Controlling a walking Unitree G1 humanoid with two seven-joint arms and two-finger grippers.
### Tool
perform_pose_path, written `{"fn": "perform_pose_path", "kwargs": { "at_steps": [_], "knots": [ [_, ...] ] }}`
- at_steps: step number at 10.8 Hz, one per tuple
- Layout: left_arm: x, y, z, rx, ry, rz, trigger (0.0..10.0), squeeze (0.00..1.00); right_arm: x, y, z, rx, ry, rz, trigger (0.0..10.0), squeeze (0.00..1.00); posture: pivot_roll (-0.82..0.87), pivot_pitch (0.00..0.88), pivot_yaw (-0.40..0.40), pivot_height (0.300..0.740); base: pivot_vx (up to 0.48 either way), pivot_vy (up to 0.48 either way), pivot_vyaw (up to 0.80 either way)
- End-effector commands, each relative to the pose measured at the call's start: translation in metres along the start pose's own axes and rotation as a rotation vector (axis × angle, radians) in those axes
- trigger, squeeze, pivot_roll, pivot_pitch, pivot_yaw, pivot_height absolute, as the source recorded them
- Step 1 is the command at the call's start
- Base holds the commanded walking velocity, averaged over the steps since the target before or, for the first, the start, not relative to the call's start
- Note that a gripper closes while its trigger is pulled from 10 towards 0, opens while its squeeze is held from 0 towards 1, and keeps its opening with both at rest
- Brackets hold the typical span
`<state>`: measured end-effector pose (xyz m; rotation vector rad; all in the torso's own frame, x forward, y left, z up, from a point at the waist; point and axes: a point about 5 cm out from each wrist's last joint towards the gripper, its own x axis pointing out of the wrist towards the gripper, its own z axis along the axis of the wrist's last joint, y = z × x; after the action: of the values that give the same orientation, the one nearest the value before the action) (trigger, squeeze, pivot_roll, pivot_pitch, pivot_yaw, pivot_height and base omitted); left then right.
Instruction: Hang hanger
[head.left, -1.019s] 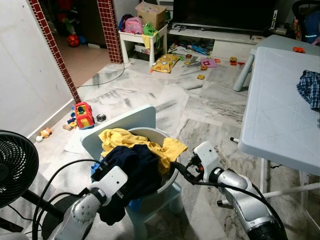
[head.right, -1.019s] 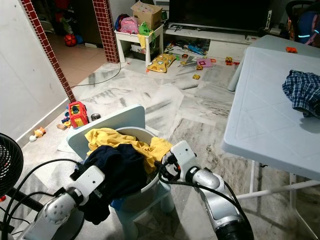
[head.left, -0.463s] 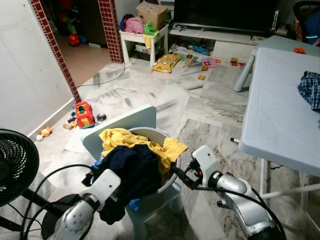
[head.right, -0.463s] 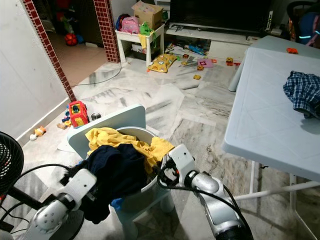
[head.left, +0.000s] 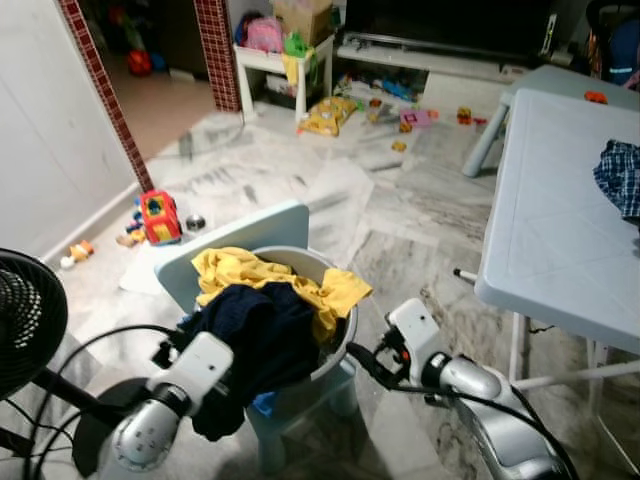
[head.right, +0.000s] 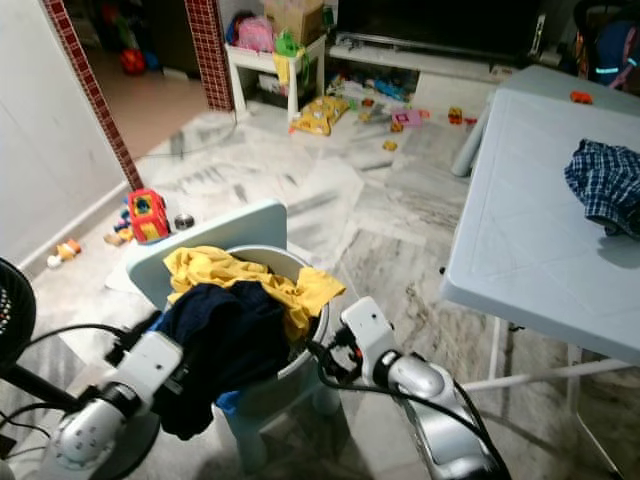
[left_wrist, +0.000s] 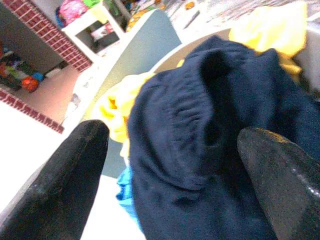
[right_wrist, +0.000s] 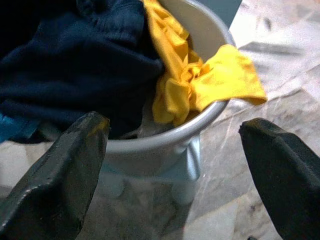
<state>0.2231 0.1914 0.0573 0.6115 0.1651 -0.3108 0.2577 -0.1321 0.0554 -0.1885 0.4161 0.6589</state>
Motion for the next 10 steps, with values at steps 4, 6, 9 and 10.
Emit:
{"fn": "perform_pose_path", "kwargs": {
  "at_steps": [4,6,9,10],
  "knots": [
    [-0.005,0.004,0.005,-0.001,0.000,0.062,10.0,0.00,-0.015,-0.001,-0.002,0.002,0.027,0.003,10.0,0.00,-0.14,0.173,-0.042,0.740,0.000,0.000,0.00],
    [-0.005,-0.002,0.008,-0.014,0.003,0.049,10.0,0.00,-0.016,0.002,-0.002,0.000,0.039,0.014,10.0,0.00,-0.15,0.174,-0.048,0.740,0.000,0.000,0.00],
    [-0.005,-0.011,0.005,0.004,0.027,0.004,10.0,0.00,-0.015,0.015,0.004,0.001,0.046,0.090,10.0,0.00,-0.14,0.181,-0.046,0.740,0.000,0.000,0.00],
    [-0.006,-0.011,0.004,0.003,0.032,0.003,10.0,0.00,-0.015,0.016,0.003,0.000,0.053,0.097,10.0,0.00,-0.14,0.182,-0.048,0.740,0.000,0.000,0.00]
  ]
}}
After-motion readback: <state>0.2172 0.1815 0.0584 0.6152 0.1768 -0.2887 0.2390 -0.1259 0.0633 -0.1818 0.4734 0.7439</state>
